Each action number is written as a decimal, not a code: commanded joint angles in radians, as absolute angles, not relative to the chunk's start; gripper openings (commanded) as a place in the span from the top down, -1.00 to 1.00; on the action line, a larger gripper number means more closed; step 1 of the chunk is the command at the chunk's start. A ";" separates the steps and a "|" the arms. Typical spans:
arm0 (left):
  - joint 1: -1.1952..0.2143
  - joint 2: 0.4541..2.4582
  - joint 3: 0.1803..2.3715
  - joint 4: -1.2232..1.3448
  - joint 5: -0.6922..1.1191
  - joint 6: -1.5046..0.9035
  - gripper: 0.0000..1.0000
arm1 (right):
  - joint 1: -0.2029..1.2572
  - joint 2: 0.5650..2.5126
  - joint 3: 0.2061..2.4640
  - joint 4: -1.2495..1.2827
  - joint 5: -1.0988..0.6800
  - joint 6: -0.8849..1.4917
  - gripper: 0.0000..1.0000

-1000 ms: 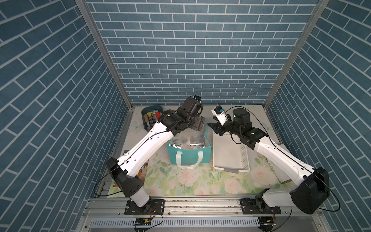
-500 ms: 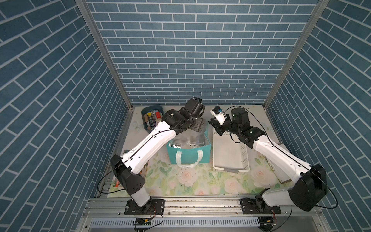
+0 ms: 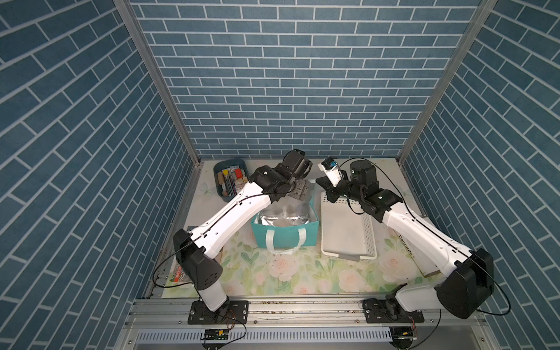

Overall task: Place the ice pack in the delivery bag
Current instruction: Tear off the adhesive seal from the delivery bag.

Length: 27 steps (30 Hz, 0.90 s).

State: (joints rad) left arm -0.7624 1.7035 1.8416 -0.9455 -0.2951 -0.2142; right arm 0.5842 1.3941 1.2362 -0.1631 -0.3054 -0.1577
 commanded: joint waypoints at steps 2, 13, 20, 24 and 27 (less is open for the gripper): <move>-0.748 1.724 1.823 -0.924 -0.346 -0.247 -0.78 | 0.581 1.404 1.310 -0.243 -0.306 -0.054 1.00; -0.699 1.757 1.809 -0.918 -0.380 -0.336 -0.76 | 0.583 1.445 1.425 -0.373 -0.436 0.081 1.00; -0.691 1.767 1.811 -0.917 -0.374 -0.351 -0.75 | 0.583 1.444 1.452 -0.411 -0.456 0.117 1.00; -0.679 1.752 1.810 -0.930 -0.378 -0.349 -0.75 | 0.583 1.428 1.458 -0.394 -0.466 0.134 1.00; -0.673 1.729 1.803 -0.942 -0.394 -0.348 -0.75 | 0.583 1.427 1.474 -0.386 -0.481 0.151 1.00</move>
